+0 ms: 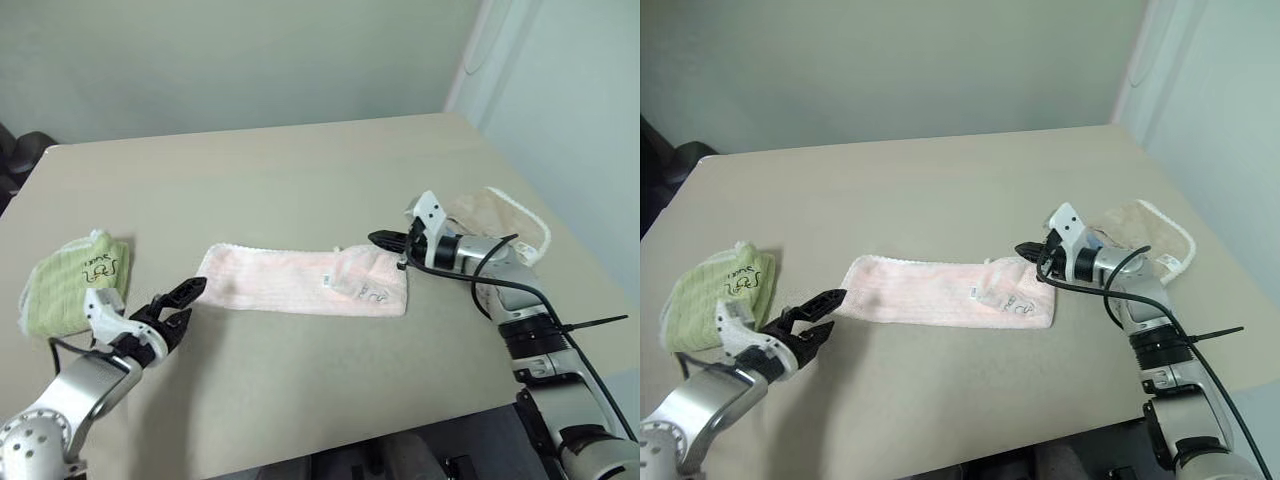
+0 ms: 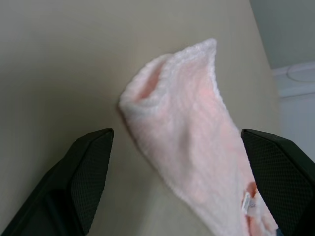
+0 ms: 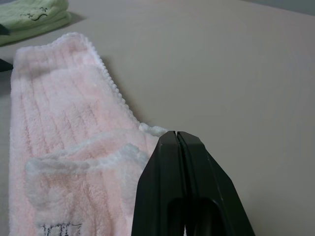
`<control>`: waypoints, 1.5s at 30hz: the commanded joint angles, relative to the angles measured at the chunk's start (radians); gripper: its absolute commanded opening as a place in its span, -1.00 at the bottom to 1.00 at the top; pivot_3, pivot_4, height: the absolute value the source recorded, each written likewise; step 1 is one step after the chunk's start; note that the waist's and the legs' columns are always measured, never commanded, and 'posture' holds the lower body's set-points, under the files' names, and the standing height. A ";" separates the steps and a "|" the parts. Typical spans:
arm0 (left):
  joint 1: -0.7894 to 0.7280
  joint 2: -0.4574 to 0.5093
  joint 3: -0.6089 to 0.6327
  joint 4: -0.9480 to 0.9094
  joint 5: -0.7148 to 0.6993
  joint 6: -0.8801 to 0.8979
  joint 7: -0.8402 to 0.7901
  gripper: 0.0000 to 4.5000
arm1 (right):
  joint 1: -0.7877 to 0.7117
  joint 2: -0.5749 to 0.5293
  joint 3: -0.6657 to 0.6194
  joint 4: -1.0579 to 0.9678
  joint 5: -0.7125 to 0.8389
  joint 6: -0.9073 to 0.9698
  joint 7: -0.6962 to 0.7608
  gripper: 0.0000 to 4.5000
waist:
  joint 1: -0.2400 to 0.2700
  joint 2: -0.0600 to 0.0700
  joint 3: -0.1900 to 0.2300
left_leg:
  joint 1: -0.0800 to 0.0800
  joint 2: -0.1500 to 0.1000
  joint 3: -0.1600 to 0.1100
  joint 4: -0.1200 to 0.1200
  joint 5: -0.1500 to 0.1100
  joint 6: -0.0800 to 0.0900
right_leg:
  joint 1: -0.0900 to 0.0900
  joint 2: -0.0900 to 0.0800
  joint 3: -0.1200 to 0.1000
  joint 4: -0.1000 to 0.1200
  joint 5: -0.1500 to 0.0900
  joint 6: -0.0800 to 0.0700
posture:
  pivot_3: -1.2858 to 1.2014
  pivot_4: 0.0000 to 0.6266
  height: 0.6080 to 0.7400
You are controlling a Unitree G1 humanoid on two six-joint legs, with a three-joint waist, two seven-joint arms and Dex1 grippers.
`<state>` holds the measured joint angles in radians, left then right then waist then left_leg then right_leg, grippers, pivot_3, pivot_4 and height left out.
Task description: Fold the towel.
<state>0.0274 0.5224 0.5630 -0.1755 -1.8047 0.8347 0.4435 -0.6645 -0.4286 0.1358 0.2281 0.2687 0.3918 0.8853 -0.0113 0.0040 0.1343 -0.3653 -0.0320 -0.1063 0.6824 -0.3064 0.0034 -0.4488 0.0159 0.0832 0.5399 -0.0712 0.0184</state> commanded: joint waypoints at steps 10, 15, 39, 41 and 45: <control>-0.219 -0.046 -0.070 0.266 0.064 -0.025 0.035 1.00 | 0.029 -0.016 -0.066 -0.105 0.012 0.014 -0.051 -0.97 | 0.022 0.003 0.001 | 0.001 0.000 -0.001 -0.001 0.004 -0.005 | 0.003 0.000 0.000 0.001 0.002 -0.003 | 0.03 -0.52 1.00; -0.269 -0.073 -0.079 0.290 0.106 -0.022 0.025 0.84 | 0.038 -0.014 -0.070 -0.120 0.009 0.019 -0.061 -1.00 | 0.024 0.007 0.002 | 0.002 0.000 -0.003 -0.002 0.004 -0.005 | 0.005 0.000 0.000 0.001 0.001 -0.002 | 0.03 -0.52 1.00; -0.429 0.045 -0.186 -0.030 0.258 0.054 -0.344 -0.99 | 0.115 -0.054 -0.209 -0.240 0.102 0.120 -0.104 -1.00 | 0.027 -0.005 0.010 | -0.001 -0.003 -0.005 0.000 0.007 -0.001 | 0.005 -0.001 0.000 -0.001 0.000 0.000 | 0.03 -0.52 1.00; -0.481 0.053 -0.241 -0.042 0.284 0.075 -0.398 -0.99 | 0.132 -0.062 -0.233 -0.258 0.107 0.132 -0.124 -1.00 | 0.025 -0.005 0.010 | -0.001 -0.004 -0.004 0.000 0.007 -0.001 | 0.005 -0.002 0.001 -0.001 0.000 0.000 | 0.03 -0.52 1.00; -0.561 0.054 -0.370 -0.034 0.370 0.127 -0.485 -0.99 | 0.152 -0.068 -0.259 -0.282 0.110 0.144 -0.162 -1.00 | 0.017 -0.005 0.010 | 0.000 -0.004 -0.005 0.000 0.007 0.000 | 0.005 -0.002 0.000 -0.001 0.000 0.001 | 0.03 -0.52 1.00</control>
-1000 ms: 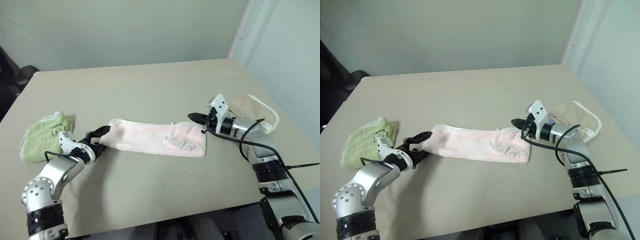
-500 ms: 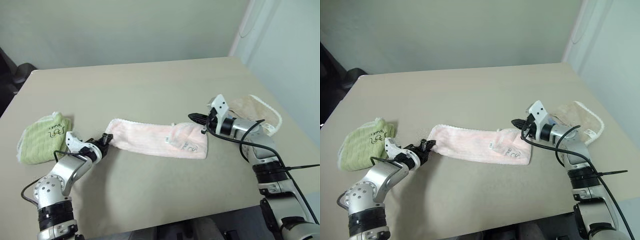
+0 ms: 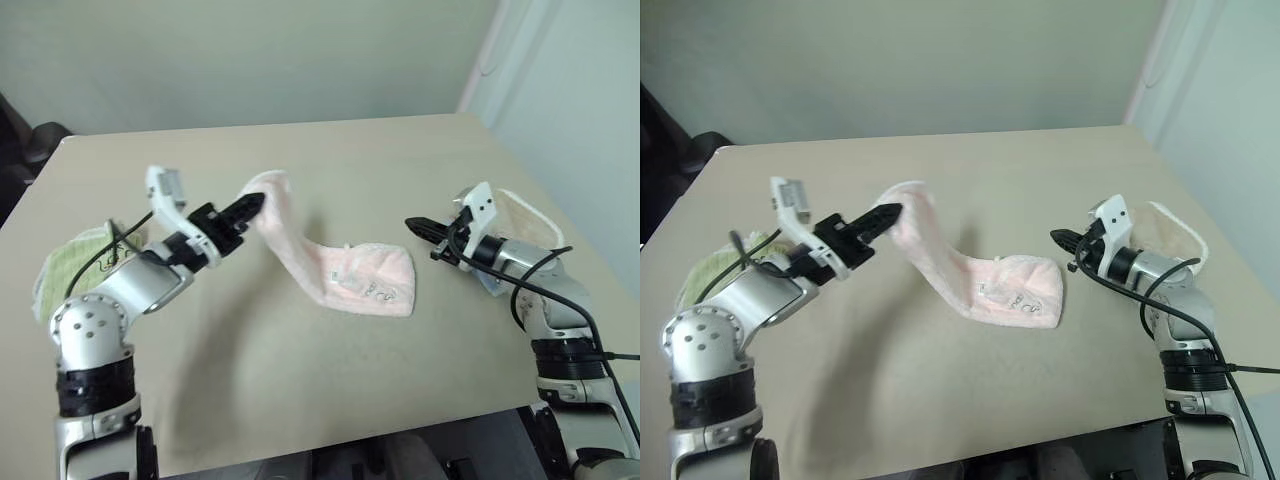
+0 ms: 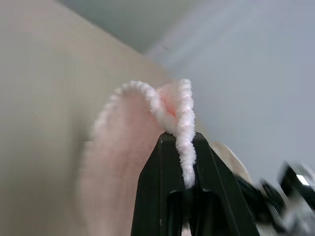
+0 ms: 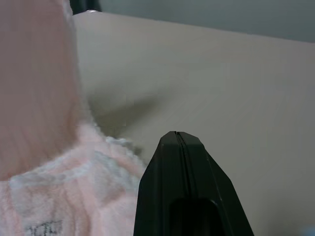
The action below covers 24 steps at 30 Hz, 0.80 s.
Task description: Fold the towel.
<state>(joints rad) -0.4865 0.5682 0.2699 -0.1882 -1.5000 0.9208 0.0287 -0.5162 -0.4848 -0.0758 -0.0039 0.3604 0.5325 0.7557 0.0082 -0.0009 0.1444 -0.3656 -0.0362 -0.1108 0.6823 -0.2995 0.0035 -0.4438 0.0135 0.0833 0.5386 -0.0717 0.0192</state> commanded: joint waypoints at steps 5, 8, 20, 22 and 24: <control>-0.132 0.005 -0.274 -0.003 0.260 0.090 -0.227 -0.99 | 0.025 -0.012 -0.072 -0.078 0.027 0.011 -0.071 -1.00 | -0.008 0.000 0.000 | 0.000 0.002 0.000 -0.001 0.002 0.005 | -0.001 0.001 -0.001 0.000 0.000 0.000 | 0.03 -0.52 1.00; -0.178 -0.030 -0.375 0.029 0.369 0.088 -0.325 -0.99 | 0.039 -0.011 -0.080 -0.094 0.030 0.014 -0.090 -1.00 | -0.008 0.000 0.000 | 0.000 0.003 0.000 -0.001 0.003 0.006 | -0.001 0.001 -0.001 0.000 0.000 0.001 | 0.03 -0.52 1.00; -0.314 -0.170 -0.655 0.177 0.773 0.039 -0.542 -0.99 | 0.093 -0.005 -0.097 -0.181 0.047 0.044 -0.150 -1.00 | -0.005 0.001 0.000 | -0.001 0.003 0.000 0.000 0.002 0.009 | 0.000 0.000 -0.001 -0.001 -0.003 0.005 | 0.03 -0.52 1.00; -0.314 -0.198 -0.655 0.209 0.814 0.037 -0.552 -0.99 | 0.100 -0.005 -0.096 -0.190 0.051 0.047 -0.157 -1.00 | -0.005 0.001 0.000 | -0.002 0.003 0.000 0.000 0.002 0.010 | 0.000 0.000 -0.001 -0.001 -0.003 0.005 | 0.03 -0.52 1.00; -0.311 -0.230 -0.635 0.232 0.830 0.037 -0.565 -0.99 | 0.107 -0.006 -0.095 -0.200 0.055 0.052 -0.163 -1.00 | -0.005 0.001 0.000 | -0.002 0.003 0.000 0.000 0.003 0.010 | 0.000 0.000 -0.001 -0.001 -0.004 0.006 | 0.03 -0.52 1.00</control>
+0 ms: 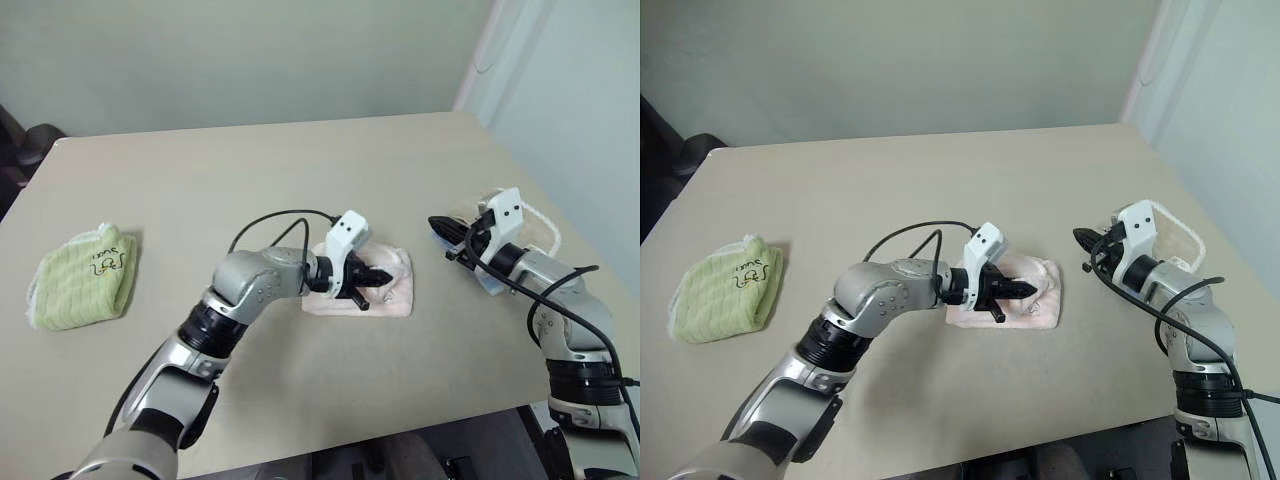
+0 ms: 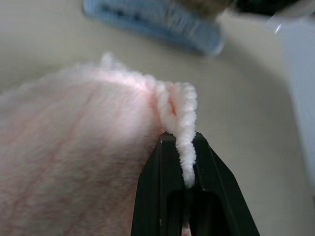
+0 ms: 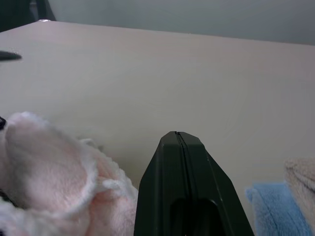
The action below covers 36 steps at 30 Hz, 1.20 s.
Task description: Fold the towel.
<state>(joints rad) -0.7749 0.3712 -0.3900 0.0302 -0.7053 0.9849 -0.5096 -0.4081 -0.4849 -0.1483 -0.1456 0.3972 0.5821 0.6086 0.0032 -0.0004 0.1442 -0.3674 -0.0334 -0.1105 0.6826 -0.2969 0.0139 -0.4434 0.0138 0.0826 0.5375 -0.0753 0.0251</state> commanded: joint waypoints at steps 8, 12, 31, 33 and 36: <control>-0.003 -0.149 0.220 0.008 -0.047 0.057 -0.027 0.12 | 0.000 -0.012 -0.012 -0.056 0.019 0.009 -0.013 -1.00 | 0.001 0.000 0.000 | 0.000 0.000 0.000 0.000 0.000 0.001 | 0.001 0.000 0.000 0.000 0.000 0.002 | 0.03 -0.52 1.00; -0.010 -0.210 0.393 0.012 -0.156 0.121 0.024 0.74 | -0.010 -0.013 -0.007 -0.045 0.019 0.007 -0.005 -1.00 | 0.001 0.000 0.000 | 0.001 0.000 0.001 0.000 0.001 0.002 | 0.001 0.000 0.000 0.000 0.000 0.003 | 0.03 -0.52 1.00; 0.133 0.180 0.333 0.109 0.157 -0.371 -0.453 -0.83 | -0.045 0.040 0.131 -0.140 0.100 0.108 0.048 -1.00 | 0.013 0.001 -0.001 | -0.001 -0.001 -0.001 0.002 0.000 0.004 | 0.000 0.000 0.001 0.000 0.001 0.004 | 0.03 -0.52 1.00; 0.138 0.167 0.344 0.115 0.151 -0.371 -0.470 -0.99 | -0.042 0.050 0.151 -0.151 0.101 0.114 0.046 -1.00 | 0.016 0.000 -0.001 | -0.001 -0.001 -0.001 0.002 -0.001 0.004 | 0.000 -0.001 0.001 0.000 0.001 0.004 | 0.03 -0.52 1.00; 0.147 0.158 0.332 0.112 0.159 -0.372 -0.491 -0.99 | -0.035 0.059 0.172 -0.155 0.102 0.123 0.042 -1.00 | 0.017 0.000 -0.001 | -0.001 -0.001 -0.002 0.002 -0.002 0.004 | 0.000 -0.001 0.001 0.000 0.001 0.004 | 0.03 -0.52 1.00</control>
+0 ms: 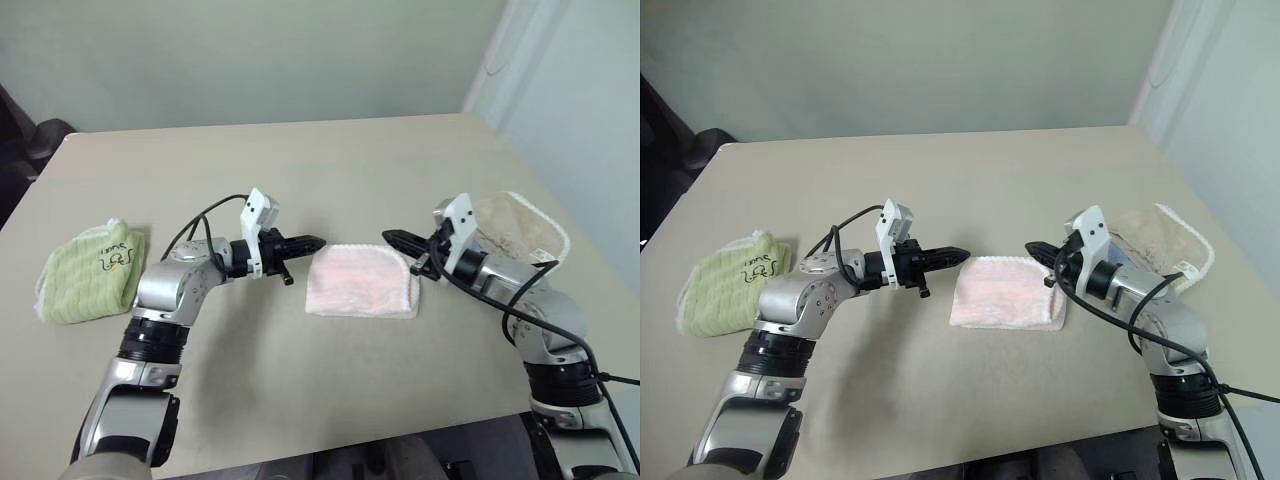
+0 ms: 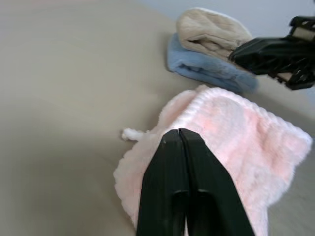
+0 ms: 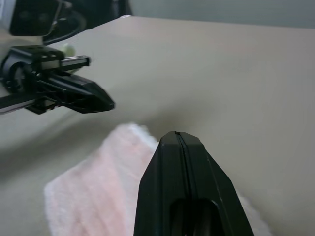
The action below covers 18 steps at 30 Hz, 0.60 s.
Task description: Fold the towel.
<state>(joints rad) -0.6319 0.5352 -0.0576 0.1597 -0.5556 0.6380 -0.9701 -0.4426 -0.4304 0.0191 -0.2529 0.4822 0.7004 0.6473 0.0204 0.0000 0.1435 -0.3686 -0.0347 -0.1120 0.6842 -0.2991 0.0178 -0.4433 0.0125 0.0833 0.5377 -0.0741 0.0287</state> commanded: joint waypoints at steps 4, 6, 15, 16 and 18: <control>0.032 -0.012 -0.037 -0.016 0.036 -0.023 -0.059 -0.99 | 0.061 0.000 0.064 -0.054 -0.015 -0.007 0.014 -1.00 | -0.001 -0.001 -0.002 | 0.001 0.001 0.000 -0.001 -0.001 -0.001 | 0.000 0.000 0.000 0.000 0.000 0.000 | 0.03 -0.52 1.00; 0.038 -0.027 -0.083 0.025 0.099 -0.060 -0.047 -0.99 | 0.081 0.000 0.096 -0.021 -0.048 -0.027 0.009 -1.00 | -0.001 -0.001 -0.002 | 0.001 0.001 -0.001 -0.001 -0.001 -0.001 | 0.000 0.000 -0.001 0.000 0.000 0.000 | 0.03 -0.52 1.00; -0.002 -0.175 -0.144 0.314 0.287 -0.222 0.039 -0.99 | 0.110 0.024 0.137 0.175 -0.140 -0.126 0.016 -1.00 | 0.002 0.000 -0.003 | 0.001 0.001 -0.001 0.002 -0.001 -0.001 | 0.001 0.000 -0.001 0.000 0.000 0.000 | 0.03 -0.52 1.00; -0.003 -0.180 -0.147 0.334 0.299 -0.235 0.038 -0.99 | 0.116 0.026 0.140 0.189 -0.148 -0.135 0.018 -1.00 | 0.002 0.001 -0.003 | 0.001 0.001 -0.001 0.002 -0.001 -0.001 | 0.002 0.000 -0.001 0.000 0.000 0.000 | 0.03 -0.52 1.00; -0.005 -0.188 -0.145 0.365 0.313 -0.252 0.039 -0.99 | 0.126 0.029 0.144 0.210 -0.159 -0.148 0.019 -1.00 | 0.002 0.001 -0.005 | 0.002 0.001 -0.001 0.002 -0.001 -0.001 | 0.003 0.000 -0.001 0.000 0.000 0.000 | 0.03 -0.52 1.00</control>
<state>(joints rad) -0.6443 0.3510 -0.1897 0.4779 -0.2842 0.3912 -0.9522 -0.3307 -0.4026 0.1558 -0.0597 0.3443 0.5625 0.6587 0.0227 0.0009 0.1383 -0.3655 -0.0341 -0.1135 0.6858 -0.3000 0.0169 -0.4387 0.0128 0.0826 0.5378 -0.0745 0.0291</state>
